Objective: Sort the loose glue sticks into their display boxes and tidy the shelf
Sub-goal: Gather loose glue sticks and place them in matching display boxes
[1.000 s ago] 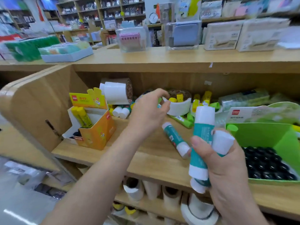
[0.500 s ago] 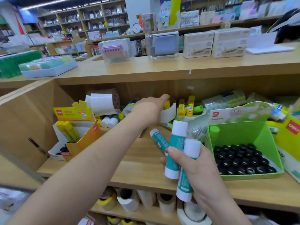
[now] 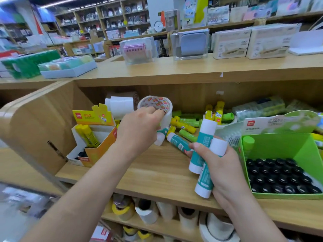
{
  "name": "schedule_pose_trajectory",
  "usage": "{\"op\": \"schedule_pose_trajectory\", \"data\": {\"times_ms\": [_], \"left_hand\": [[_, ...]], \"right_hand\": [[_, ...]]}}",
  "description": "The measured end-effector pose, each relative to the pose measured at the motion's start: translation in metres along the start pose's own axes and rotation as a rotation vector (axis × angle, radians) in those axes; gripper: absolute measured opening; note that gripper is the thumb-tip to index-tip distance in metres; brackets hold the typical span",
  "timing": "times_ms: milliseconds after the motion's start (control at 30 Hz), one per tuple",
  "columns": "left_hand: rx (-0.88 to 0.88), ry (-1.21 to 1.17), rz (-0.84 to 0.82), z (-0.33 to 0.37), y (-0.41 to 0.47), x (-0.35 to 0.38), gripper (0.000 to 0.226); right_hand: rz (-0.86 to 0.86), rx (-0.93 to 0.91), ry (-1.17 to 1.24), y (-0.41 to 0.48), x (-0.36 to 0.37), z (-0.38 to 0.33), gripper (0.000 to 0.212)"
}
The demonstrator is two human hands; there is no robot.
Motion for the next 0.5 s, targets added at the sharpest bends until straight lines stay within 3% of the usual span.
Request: {"op": "schedule_pose_trajectory", "data": {"times_ms": [133, 300, 500], "left_hand": [[-0.049, 0.047, -0.012, -0.004, 0.003, 0.011, 0.045], [-0.069, 0.05, -0.056, -0.005, 0.013, 0.017, 0.053], [-0.065, 0.003, -0.306, -0.002, 0.02, 0.019, 0.045]], "right_hand": [[0.031, -0.043, -0.053, 0.005, 0.001, -0.001, 0.009], [0.023, -0.095, -0.154, 0.007, 0.002, -0.004, 0.013], [0.014, -0.13, -0.153, 0.007, 0.003, -0.003, 0.014]]}}
Point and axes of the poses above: each hand's wrist, its own y-axis towards the middle knuckle, its own x-axis out of the palm, z = x × y, the point moved 2 cm from there along y, towards the middle knuckle, and after that the axes turned 4 degrees about y, right-handed, at the moved point
